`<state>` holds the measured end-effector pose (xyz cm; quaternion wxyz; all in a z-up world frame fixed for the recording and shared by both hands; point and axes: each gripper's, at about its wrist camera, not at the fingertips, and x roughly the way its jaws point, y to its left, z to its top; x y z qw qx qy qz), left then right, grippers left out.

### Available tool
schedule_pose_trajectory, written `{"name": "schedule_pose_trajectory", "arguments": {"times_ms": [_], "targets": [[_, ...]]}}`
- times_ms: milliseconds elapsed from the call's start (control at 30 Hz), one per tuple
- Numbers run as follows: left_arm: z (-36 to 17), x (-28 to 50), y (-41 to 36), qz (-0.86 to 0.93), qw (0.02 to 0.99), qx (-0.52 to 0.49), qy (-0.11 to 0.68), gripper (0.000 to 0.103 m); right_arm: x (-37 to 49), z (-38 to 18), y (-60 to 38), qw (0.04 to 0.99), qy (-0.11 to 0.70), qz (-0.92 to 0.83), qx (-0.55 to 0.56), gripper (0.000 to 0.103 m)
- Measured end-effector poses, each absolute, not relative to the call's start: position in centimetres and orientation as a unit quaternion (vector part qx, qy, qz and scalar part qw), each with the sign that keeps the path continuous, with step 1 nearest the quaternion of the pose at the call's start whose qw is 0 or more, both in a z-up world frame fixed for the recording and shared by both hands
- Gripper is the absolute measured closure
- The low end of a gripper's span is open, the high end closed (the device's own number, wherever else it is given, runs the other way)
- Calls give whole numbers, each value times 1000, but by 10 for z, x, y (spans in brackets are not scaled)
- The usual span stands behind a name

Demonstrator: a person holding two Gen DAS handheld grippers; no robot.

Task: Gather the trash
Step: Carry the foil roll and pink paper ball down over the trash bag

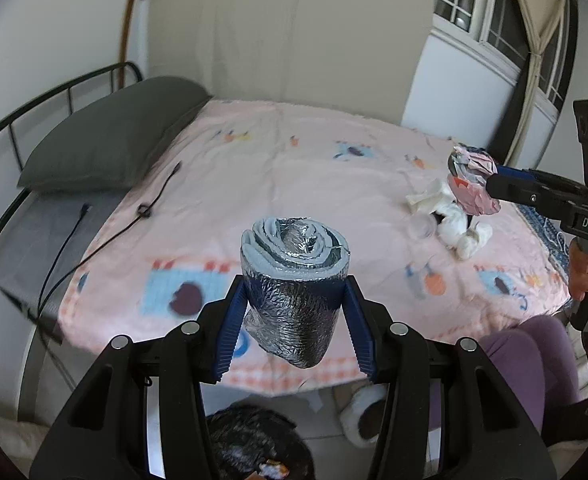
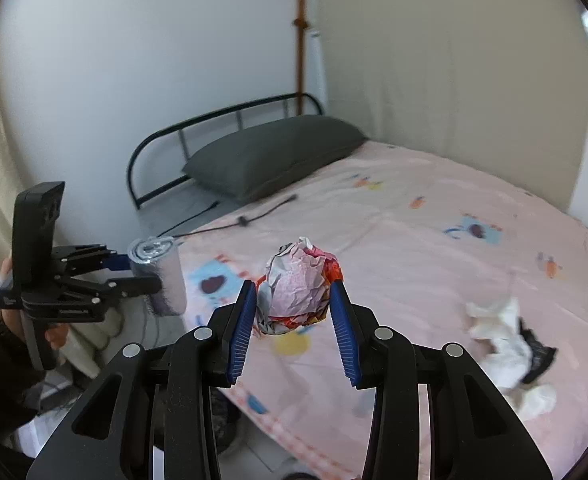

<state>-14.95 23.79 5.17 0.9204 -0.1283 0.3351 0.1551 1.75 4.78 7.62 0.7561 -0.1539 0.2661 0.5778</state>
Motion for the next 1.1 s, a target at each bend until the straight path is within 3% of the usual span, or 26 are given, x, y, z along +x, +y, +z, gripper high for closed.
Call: {"name": "schedule_pose_trajectory", "arguments": {"times_ms": [567,1100], "targets": [[-38,-231,262,167,886,-191,387,54,-81,-1,129,686,321,615,-220,67],[-123,-273,269,171,846,-227,452,54,-144,-112,171,632,391,606,-284,67]]}}
